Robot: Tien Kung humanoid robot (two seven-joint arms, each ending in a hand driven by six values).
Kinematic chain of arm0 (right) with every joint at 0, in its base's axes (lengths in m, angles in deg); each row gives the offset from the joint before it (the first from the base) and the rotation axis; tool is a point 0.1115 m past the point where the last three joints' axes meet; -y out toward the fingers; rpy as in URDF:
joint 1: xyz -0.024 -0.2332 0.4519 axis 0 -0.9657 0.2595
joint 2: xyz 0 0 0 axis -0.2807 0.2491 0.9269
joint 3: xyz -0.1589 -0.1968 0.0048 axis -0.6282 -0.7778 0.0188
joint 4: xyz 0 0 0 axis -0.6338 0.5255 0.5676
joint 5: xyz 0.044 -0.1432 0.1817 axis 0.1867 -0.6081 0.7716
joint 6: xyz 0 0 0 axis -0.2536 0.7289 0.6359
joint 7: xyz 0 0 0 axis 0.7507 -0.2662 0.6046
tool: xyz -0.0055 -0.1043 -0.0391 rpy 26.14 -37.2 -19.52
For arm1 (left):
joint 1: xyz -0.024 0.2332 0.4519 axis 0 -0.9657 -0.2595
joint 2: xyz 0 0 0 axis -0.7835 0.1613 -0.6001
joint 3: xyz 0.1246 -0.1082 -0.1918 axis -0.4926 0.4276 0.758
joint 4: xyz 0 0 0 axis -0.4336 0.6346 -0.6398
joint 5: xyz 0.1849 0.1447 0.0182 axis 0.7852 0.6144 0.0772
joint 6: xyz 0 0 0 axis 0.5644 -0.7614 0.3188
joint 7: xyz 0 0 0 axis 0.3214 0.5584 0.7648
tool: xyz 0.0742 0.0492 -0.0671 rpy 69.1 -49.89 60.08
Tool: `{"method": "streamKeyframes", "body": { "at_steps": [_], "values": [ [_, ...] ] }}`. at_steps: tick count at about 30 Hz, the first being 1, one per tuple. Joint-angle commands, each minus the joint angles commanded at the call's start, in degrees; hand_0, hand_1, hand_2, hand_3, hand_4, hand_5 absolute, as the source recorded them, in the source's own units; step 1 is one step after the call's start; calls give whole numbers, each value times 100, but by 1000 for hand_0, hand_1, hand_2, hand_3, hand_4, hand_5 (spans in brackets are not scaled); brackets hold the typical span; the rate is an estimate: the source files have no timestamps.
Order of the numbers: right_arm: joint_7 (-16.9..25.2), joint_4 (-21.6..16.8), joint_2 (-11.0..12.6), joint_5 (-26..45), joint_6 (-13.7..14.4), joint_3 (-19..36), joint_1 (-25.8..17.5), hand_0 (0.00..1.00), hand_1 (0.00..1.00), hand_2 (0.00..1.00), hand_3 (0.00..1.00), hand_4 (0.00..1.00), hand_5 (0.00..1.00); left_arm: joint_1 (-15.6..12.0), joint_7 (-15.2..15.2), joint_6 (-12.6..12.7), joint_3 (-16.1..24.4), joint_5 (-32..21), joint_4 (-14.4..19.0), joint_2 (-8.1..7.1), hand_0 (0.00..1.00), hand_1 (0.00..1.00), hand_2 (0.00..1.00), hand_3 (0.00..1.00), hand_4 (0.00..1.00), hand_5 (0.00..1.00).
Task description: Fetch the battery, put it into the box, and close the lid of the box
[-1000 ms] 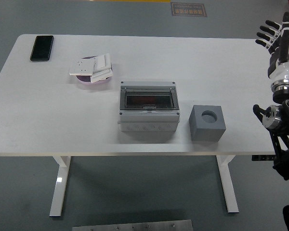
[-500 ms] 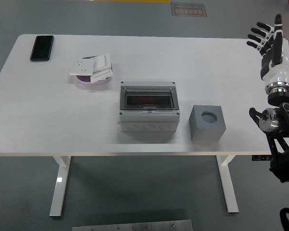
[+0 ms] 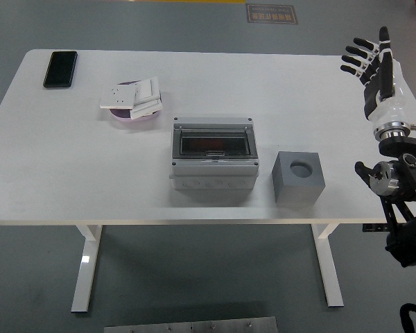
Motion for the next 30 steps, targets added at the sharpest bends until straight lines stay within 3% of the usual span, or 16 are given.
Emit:
{"method": "streamKeyframes", "body": {
  "at_steps": [1,6,7,12,13,18,19,30],
  "values": [
    [-16,-7,5,-26,-33,1,-1,679,658,668,643,781,718,-1,0,0,1,0,0,1,586,742,652,597,716,246],
    [-86,-27,20,-123,-129,3,-5,679,658,668,643,781,718,2,3,2,10,6,-3,2,586,742,652,597,716,246],
    [-95,-29,20,-132,-136,4,-5,736,690,685,664,762,460,2,2,2,9,4,-4,1,587,742,652,596,716,246],
    [-121,-31,23,-154,-144,1,-18,736,690,685,664,762,460,-1,2,0,0,-13,-7,2,587,742,652,596,716,246],
    [-123,-30,21,-158,-141,0,-23,745,695,686,674,740,395,-1,0,0,-4,-19,-8,1,587,742,652,597,716,247],
    [-135,-27,16,-165,-135,-28,-37,745,695,686,674,740,395,7,-28,-2,-52,-105,-18,-5,587,742,652,597,716,247],
    [-136,-26,16,-164,-134,-33,-39,753,696,692,680,736,352,8,-34,-3,-61,-121,-20,-4,586,742,651,596,716,247],
    [-131,-26,2,-165,-143,-49,-57,757,698,699,680,745,332,-13,-60,-5,-116,-239,-25,-20,586,741,651,596,715,248]
  ]
}}
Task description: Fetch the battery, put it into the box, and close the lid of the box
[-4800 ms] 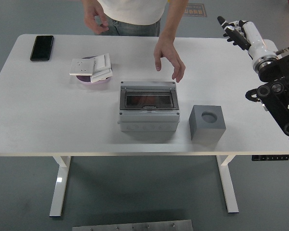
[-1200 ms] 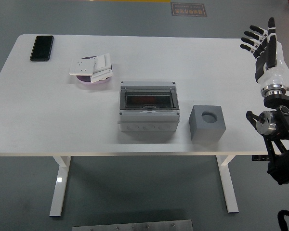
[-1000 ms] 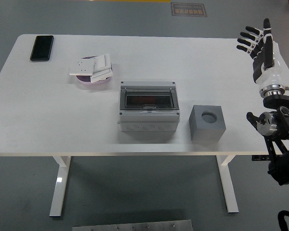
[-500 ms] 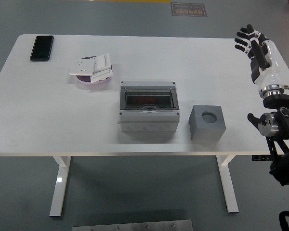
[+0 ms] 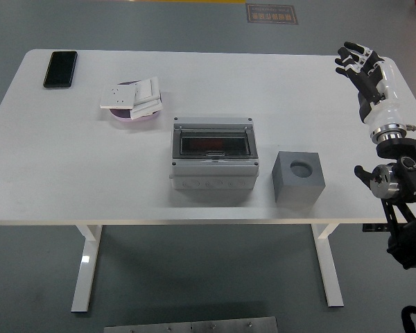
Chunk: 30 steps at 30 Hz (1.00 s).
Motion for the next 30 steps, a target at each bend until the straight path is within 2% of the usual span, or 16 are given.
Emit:
{"method": "streamKeyframes", "body": {
  "at_steps": [30],
  "values": [
    [-48,-26,41,43,-14,50,33,764,701,706,683,776,357,32,89,-11,63,100,9,-14,585,740,652,599,715,249]
  ]
}}
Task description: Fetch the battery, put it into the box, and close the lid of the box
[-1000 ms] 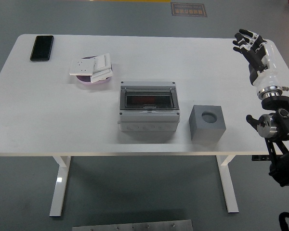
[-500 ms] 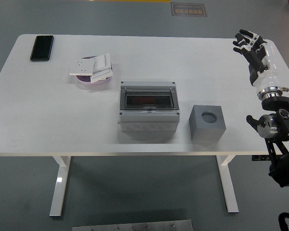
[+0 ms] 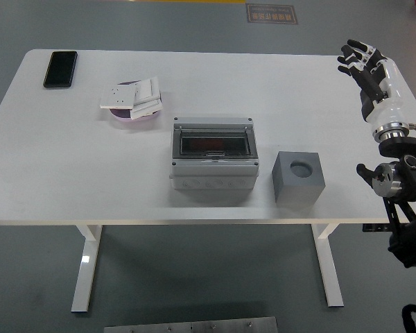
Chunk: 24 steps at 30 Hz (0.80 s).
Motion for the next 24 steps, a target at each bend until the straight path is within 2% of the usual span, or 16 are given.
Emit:
{"method": "streamKeyframes", "body": {
  "at_steps": [7,24],
  "values": [
    [3,-28,13,-1,18,30,-1,767,702,706,683,776,365,28,30,-15,14,52,4,-6,583,739,650,600,714,251],
    [-3,-148,14,1,45,209,-152,767,705,706,684,783,403,159,121,-65,72,262,11,-144,583,738,651,601,714,252]
  ]
}}
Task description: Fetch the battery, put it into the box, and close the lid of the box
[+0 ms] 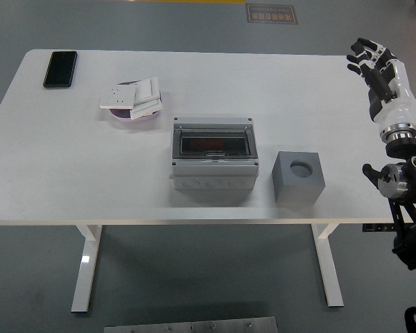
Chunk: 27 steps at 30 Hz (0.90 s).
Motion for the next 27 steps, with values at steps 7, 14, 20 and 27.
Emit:
{"method": "streamKeyframes", "body": {
  "at_steps": [7,14,20,27],
  "values": [
    [-1,-42,-3,-4,3,20,-18,767,704,706,683,782,417,10,11,-3,8,16,3,-26,583,738,651,600,714,252],
    [2,-74,-8,-9,8,2,-34,766,704,706,683,781,424,9,-7,-15,-18,-11,-1,-29,582,739,652,600,714,252],
    [1,-84,-16,-15,11,-18,-58,767,705,707,683,776,430,-1,-11,-14,-23,-16,-1,-25,583,738,651,600,714,252],
    [-1,-87,-27,-16,17,-37,-67,767,705,708,683,775,442,-5,-13,-19,-22,-5,-4,-21,582,738,651,600,714,252]
  ]
}}
